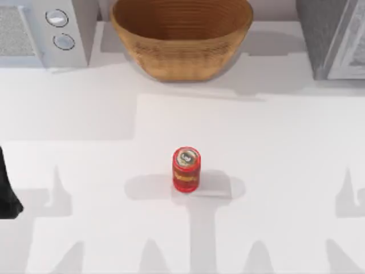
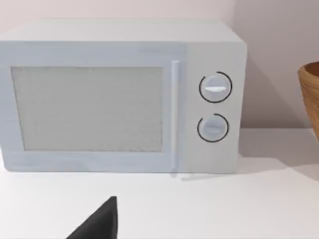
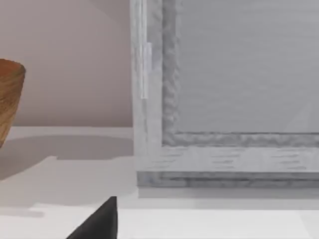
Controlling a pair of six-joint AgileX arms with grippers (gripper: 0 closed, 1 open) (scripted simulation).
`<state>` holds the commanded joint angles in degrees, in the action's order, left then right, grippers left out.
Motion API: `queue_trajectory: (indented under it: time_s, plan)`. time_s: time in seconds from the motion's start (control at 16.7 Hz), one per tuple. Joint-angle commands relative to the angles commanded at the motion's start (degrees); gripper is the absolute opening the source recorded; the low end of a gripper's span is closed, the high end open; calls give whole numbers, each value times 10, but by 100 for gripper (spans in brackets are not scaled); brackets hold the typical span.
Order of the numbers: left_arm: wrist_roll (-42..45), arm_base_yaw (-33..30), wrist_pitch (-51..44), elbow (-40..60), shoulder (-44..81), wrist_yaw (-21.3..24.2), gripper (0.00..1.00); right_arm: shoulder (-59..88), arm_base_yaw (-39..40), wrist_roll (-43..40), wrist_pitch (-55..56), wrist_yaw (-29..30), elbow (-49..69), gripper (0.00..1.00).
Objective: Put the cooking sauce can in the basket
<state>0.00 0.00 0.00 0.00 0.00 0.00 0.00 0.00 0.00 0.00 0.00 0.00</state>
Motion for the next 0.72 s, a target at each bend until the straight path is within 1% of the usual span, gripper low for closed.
queue_trajectory:
  time_s: [0.18,0.3,0.48,0.72]
  plan:
    - [0,-1,6,3,6,5,100,0,0,0,0,0,0,100]
    - [-1,-7,33,15,35,26,100,0,0,0,0,0,0,100]
    - [-4,-20,110,46,123,84,100,0,0,0,0,0,0,100]
    - [-5,-35,260,103,320,189,100,0,0,0,0,0,0,100]
